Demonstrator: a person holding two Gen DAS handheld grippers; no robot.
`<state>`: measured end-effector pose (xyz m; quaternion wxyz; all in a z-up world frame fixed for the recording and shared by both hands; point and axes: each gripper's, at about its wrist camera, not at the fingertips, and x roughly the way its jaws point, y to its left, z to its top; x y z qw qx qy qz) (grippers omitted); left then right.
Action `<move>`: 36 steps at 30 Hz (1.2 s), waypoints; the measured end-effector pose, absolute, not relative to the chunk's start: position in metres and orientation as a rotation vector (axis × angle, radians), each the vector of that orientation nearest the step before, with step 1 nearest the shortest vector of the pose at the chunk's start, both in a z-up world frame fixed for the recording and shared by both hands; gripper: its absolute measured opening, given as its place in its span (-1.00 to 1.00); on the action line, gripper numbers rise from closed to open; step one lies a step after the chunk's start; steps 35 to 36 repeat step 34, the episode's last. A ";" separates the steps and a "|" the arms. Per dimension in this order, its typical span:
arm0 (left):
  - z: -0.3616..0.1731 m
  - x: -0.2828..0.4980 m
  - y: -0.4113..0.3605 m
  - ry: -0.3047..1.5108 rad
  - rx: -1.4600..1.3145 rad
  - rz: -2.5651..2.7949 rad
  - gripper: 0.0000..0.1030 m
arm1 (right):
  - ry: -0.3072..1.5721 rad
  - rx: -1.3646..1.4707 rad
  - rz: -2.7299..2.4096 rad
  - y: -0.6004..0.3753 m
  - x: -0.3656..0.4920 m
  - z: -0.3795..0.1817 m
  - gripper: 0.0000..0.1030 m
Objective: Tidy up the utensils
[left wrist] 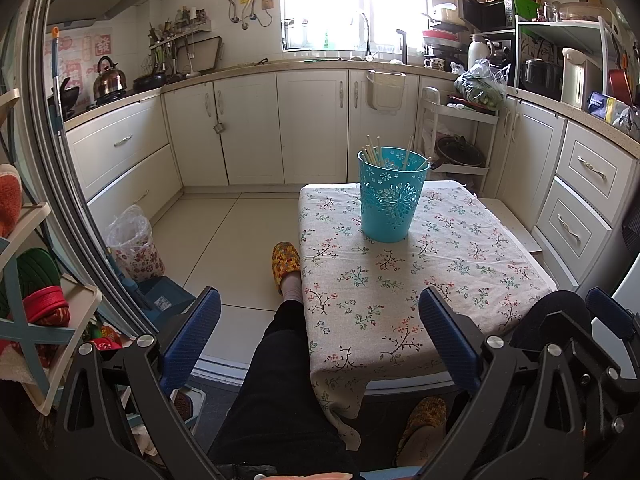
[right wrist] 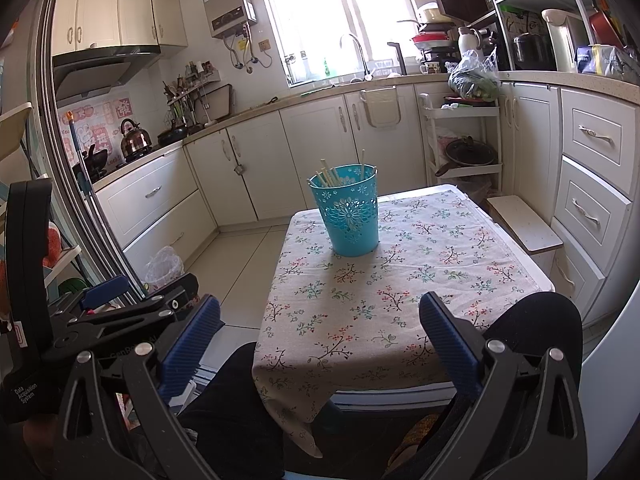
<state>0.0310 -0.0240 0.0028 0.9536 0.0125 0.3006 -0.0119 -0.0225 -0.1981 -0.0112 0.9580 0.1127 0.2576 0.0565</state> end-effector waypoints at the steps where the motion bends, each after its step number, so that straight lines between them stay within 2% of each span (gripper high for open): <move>1: 0.003 0.031 -0.024 0.611 0.025 -0.024 0.85 | 0.523 0.228 0.115 -0.197 -0.022 -0.011 0.85; 36: 0.000 0.033 -0.029 0.606 0.023 0.001 0.85 | 0.522 0.230 0.126 -0.205 -0.024 -0.012 0.85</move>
